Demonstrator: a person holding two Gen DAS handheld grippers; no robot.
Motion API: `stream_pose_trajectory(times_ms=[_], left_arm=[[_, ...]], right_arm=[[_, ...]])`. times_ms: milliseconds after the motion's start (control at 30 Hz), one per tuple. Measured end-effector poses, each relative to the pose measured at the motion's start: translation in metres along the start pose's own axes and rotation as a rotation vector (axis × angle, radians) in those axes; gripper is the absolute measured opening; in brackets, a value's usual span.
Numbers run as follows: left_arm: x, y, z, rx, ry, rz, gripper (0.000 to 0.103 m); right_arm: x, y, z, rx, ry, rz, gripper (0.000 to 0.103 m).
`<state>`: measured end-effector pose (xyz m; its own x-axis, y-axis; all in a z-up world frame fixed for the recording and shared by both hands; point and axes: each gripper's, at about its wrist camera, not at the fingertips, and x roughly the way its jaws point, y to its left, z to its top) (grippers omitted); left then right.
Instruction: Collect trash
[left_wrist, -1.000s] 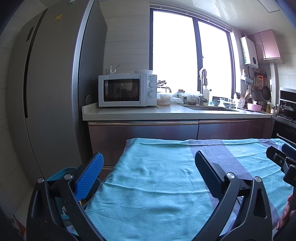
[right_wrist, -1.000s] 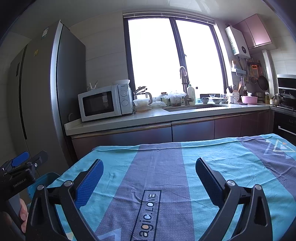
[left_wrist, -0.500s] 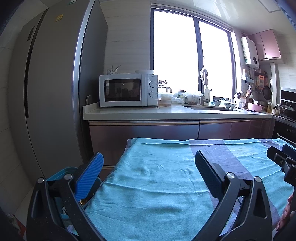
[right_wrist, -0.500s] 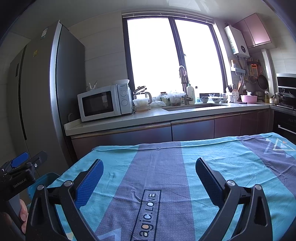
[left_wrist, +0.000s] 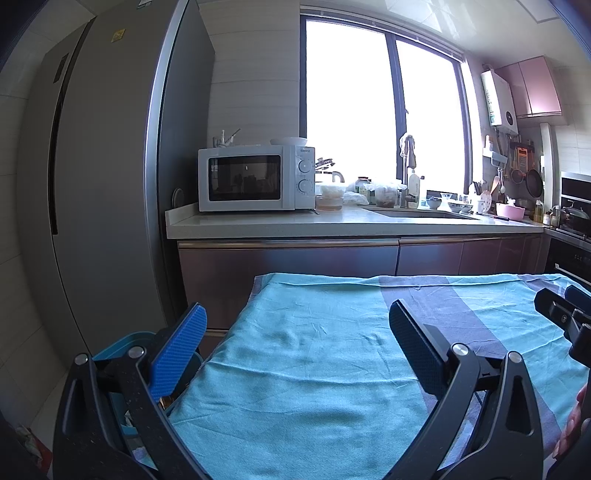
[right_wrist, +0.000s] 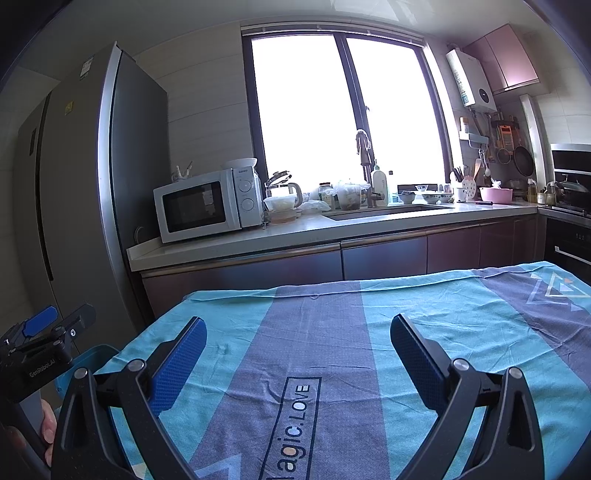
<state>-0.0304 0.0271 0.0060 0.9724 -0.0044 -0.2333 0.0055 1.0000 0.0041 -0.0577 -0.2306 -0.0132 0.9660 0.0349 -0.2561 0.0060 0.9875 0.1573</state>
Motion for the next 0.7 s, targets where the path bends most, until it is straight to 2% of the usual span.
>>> stream_pose_trajectory(times_ms=[700], left_arm=[[0.0042, -0.0027, -0.0041, -0.001, 0.001, 0.005, 0.097]], right_arm=[[-0.0026, -0.0019, 0.0002, 0.006, -0.004, -0.009, 0.096]])
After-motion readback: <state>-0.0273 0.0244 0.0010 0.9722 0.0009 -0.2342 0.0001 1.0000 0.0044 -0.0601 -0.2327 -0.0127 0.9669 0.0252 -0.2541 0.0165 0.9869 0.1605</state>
